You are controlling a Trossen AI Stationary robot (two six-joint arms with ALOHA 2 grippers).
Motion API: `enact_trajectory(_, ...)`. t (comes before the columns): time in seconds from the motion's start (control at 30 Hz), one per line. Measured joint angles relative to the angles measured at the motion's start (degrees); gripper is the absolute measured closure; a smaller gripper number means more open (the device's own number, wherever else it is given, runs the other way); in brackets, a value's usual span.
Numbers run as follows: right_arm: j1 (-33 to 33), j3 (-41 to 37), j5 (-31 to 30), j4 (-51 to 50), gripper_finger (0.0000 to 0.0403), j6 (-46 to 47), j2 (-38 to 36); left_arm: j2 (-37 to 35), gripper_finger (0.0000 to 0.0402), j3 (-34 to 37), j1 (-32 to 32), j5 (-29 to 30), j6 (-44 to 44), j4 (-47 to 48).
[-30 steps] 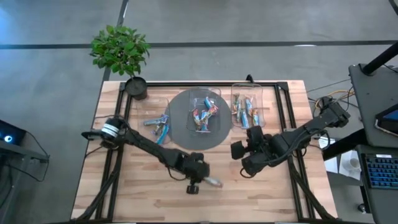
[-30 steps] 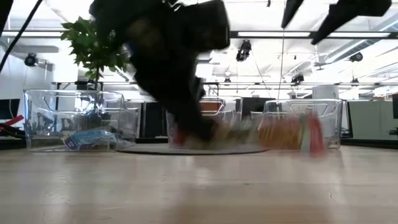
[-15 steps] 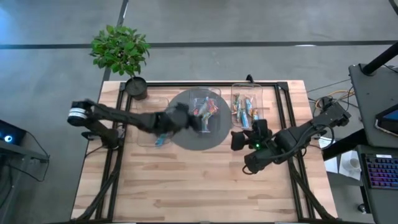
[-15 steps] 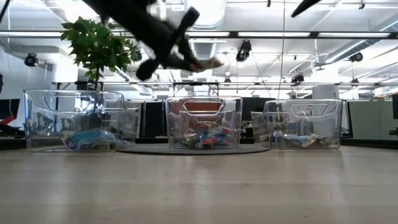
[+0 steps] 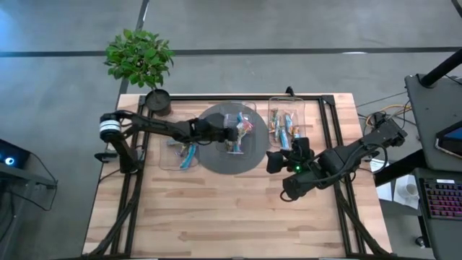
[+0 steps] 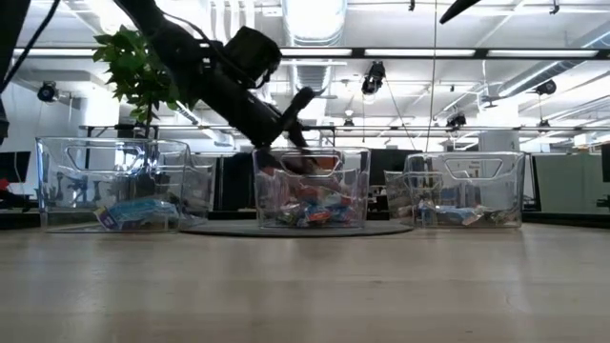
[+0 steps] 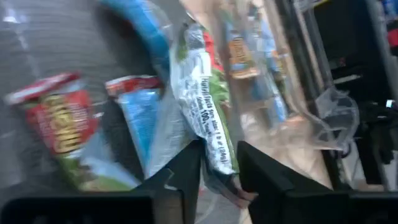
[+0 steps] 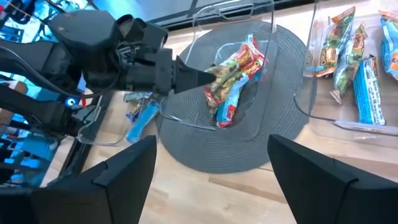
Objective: Pick and place Granola Bars by type
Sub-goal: Put the red granola bar into the middle transparent bin, then return to Home Position
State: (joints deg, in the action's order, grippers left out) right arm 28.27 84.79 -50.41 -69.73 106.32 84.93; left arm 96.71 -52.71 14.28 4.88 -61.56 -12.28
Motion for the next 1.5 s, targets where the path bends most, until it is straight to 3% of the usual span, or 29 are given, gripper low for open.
enact_trajectory(0.2,0.00,-0.04,1.37,0.04,0.0101,-1.30,0.02,-2.54,0.0268,-2.73,-0.08,-1.38,4.32,3.86)
enact_trajectory(0.57,1.23,0.29,6.08,1.07,0.0103,-10.19,0.04,-20.22,0.0264,-3.21,-1.65,-2.40,19.74,10.38)
enact_trajectory(0.77,1.46,1.46,10.77,-0.90,0.0096,-19.34,-0.46,-28.79,0.0264,-3.19,-1.65,-2.39,21.33,14.78)
enact_trajectory(0.87,1.67,1.95,11.91,-0.73,0.0094,-19.68,-1.71,-31.99,0.0264,-3.19,-1.81,-2.65,18.09,17.41)
enact_trajectory(1.0,3.57,1.97,9.11,5.81,0.0097,-29.45,-3.26,-35.33,0.0264,-1.92,-3.92,-7.83,18.15,17.29)
enact_trajectory(1.1,3.80,1.56,10.90,12.83,0.0101,-39.08,-4.51,-37.40,0.0264,-0.55,-7.36,-10.48,18.43,16.20)
enact_trajectory(1.23,2.25,-2.20,19.13,26.50,0.0105,-48.34,-6.19,-38.19,0.0264,2.65,-14.31,-10.32,19.04,9.36)
enact_trajectory(1.37,-0.12,-10.73,25.87,43.37,0.0106,-54.93,-7.52,-35.88,0.0264,9.42,-20.09,-8.30,17.42,-9.16)
enact_trajectory(1.5,-5.47,-21.07,38.21,57.99,0.0101,-59.91,-10.58,-32.58,0.0264,15.76,-21.95,-7.45,17.51,-26.98)
